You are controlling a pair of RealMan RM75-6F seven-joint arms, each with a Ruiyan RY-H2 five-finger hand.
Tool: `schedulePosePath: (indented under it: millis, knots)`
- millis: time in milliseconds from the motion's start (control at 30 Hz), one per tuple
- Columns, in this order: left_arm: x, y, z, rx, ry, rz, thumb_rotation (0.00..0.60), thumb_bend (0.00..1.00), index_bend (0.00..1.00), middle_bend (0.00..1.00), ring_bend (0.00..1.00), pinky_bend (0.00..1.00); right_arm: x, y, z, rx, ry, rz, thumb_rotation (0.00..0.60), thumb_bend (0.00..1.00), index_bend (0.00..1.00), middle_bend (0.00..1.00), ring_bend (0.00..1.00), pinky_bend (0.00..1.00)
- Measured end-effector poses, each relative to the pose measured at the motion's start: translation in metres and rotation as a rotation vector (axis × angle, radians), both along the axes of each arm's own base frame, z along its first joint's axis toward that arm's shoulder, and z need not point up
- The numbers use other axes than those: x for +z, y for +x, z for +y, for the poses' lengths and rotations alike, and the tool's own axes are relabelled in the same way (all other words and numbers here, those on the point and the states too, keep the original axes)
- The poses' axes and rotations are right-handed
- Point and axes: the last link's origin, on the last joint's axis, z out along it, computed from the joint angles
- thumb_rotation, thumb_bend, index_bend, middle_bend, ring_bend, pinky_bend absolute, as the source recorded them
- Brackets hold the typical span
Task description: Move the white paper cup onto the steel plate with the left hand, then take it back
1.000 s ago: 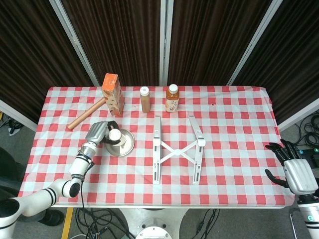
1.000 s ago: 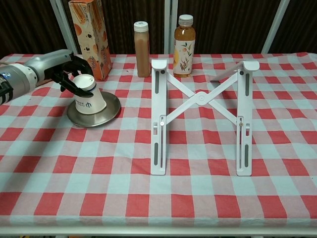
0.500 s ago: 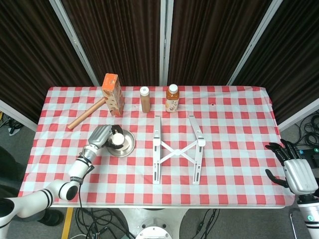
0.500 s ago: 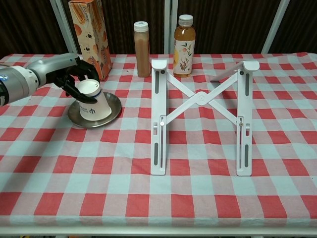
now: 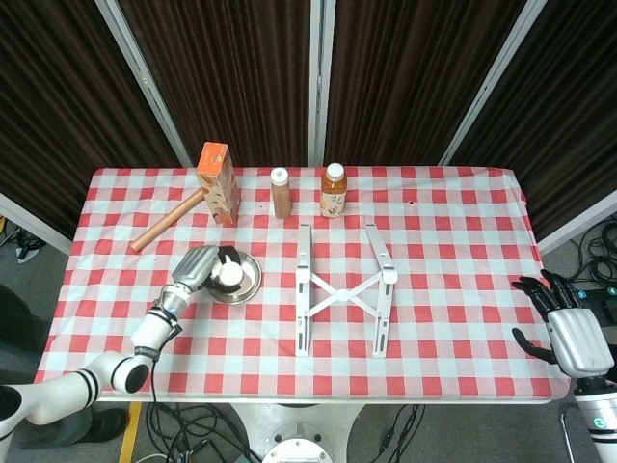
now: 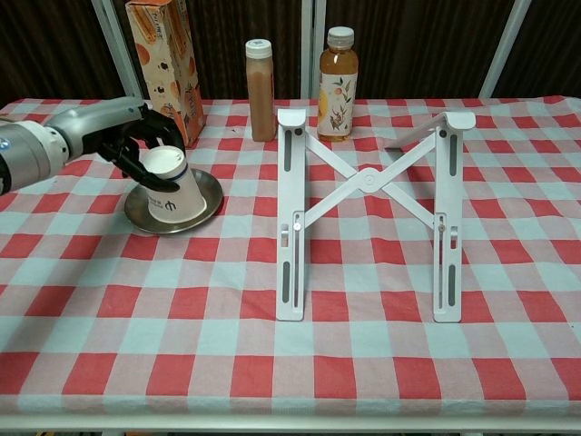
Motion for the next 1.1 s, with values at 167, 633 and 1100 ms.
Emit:
schedulePosePath:
  millis: [167, 633, 1100]
  knots:
    - [0.003, -0.007, 0.019, 0.051, 0.065, 0.01, 0.6, 0.17, 0.49, 0.54, 0.46, 0.68, 0.0, 0.0, 0.001, 0.0, 0.0, 0.0, 0.6, 0.2, 0.18, 0.17, 0.0, 0.07]
    - [-0.004, -0.003, -0.001, 0.001, 0.0, 0.009, 0.6, 0.17, 0.49, 0.54, 0.46, 0.68, -0.001, 0.0, 0.0, -0.001, 0.005, 0.0, 0.6, 0.2, 0.18, 0.17, 0.0, 0.07]
    - [-0.004, -0.005, -0.003, 0.024, 0.01, -0.01, 0.6, 0.17, 0.49, 0.54, 0.46, 0.68, -0.002, 0.001, 0.0, 0.004, 0.008, -0.001, 0.6, 0.21, 0.18, 0.17, 0.0, 0.07]
